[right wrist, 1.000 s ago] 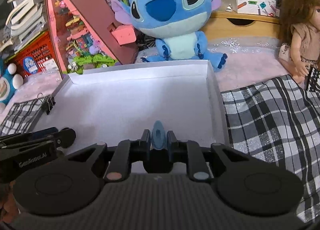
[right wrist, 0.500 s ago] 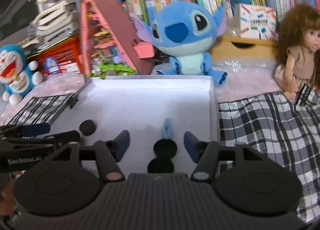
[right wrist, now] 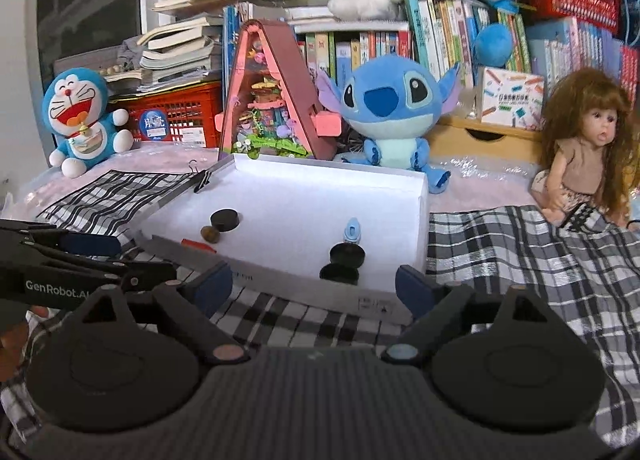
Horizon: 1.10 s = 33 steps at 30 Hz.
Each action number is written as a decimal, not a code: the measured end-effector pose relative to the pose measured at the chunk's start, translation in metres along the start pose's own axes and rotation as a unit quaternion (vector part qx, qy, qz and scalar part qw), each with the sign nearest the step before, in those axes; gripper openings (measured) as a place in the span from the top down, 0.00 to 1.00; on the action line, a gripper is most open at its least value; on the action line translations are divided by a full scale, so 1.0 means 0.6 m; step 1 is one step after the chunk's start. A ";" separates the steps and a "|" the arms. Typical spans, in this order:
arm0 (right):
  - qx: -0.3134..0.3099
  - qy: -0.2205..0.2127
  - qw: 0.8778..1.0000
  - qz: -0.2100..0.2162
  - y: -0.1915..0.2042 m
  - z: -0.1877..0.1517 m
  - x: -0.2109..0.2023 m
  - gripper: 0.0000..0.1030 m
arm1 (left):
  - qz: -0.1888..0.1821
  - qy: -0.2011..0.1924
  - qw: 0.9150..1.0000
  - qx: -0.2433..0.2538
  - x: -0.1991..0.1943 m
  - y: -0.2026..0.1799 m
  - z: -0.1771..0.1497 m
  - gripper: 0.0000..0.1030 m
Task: Organize rigid objects
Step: 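Open both tools to drop the lid and blue piece into the tray, then move the left tool to the orange carrot while the right tool approaches a brown nut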
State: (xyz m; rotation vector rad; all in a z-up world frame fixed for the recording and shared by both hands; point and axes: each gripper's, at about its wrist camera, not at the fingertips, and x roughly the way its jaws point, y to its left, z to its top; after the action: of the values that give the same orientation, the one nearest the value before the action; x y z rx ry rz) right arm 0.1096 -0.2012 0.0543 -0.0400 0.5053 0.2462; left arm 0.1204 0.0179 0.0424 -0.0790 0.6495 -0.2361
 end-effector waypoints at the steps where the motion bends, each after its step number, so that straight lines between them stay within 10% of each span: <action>1: -0.001 -0.003 1.000 -0.001 0.001 -0.006 -0.007 0.07 | -0.002 -0.002 1.000 -0.003 -0.007 0.000 -0.008 0.16; 33: -0.010 0.003 0.998 -0.063 -0.013 -0.173 -0.121 0.00 | 0.052 0.027 0.997 0.055 -0.053 -0.015 -0.132 0.11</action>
State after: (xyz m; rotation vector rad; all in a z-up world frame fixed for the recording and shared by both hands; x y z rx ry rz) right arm 0.0007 -0.2354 -0.0015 -0.0911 0.5039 0.1277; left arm 0.0459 0.0169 -0.0006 0.0665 0.6912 -0.1732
